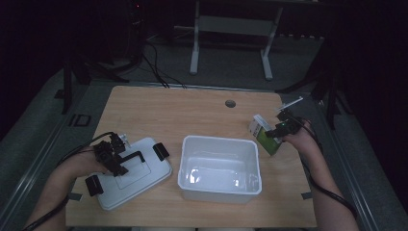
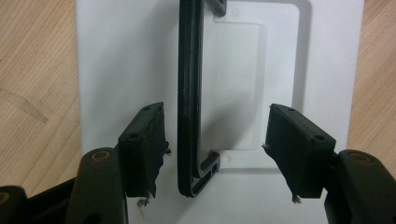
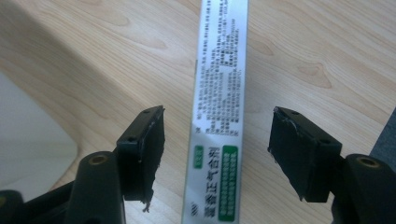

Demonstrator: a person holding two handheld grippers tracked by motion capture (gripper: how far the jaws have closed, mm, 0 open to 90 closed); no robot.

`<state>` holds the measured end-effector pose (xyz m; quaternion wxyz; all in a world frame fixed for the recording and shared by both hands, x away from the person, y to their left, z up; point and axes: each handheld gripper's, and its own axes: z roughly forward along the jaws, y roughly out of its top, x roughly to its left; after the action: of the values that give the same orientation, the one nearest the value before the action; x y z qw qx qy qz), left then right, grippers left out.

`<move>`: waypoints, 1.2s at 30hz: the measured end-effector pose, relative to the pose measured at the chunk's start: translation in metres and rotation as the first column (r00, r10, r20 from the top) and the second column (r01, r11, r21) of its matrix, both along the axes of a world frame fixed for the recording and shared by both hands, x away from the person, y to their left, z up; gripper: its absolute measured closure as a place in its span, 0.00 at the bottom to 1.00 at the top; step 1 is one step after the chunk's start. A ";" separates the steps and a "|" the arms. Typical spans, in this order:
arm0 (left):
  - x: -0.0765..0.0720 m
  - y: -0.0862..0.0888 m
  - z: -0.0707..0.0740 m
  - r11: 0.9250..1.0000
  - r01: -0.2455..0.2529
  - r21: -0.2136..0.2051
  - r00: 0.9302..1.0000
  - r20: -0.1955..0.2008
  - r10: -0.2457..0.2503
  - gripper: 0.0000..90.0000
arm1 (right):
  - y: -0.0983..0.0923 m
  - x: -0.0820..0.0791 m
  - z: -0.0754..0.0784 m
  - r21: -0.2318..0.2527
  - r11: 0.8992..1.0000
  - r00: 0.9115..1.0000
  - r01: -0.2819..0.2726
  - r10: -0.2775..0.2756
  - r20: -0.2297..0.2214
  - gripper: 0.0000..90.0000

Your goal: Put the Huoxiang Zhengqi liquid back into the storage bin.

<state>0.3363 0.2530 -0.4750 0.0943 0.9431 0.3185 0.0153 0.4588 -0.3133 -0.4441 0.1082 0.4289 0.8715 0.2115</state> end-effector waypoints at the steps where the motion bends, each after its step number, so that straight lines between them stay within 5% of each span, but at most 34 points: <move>1: 0.000 0.000 0.000 1.000 -0.001 0.003 1.000 -0.001 0.001 0.43 | 0.001 0.002 0.000 -0.009 1.000 1.000 -0.003 0.003 -0.012 0.41; 16: 0.000 -0.002 0.001 1.000 0.007 0.001 1.000 0.005 -0.007 0.43 | 0.015 0.023 -0.009 -0.091 0.994 0.988 -0.061 0.047 -0.145 0.54; 36: 0.001 -0.003 -0.001 1.000 0.014 -0.001 1.000 -0.006 -0.014 0.43 | 0.024 0.035 -0.022 -0.150 0.985 0.972 -0.091 0.055 -0.227 0.65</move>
<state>0.3368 0.2503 -0.4755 0.0940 0.9453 0.3121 0.0117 0.4937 -0.2893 -0.4660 0.0361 0.4076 0.9074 0.0956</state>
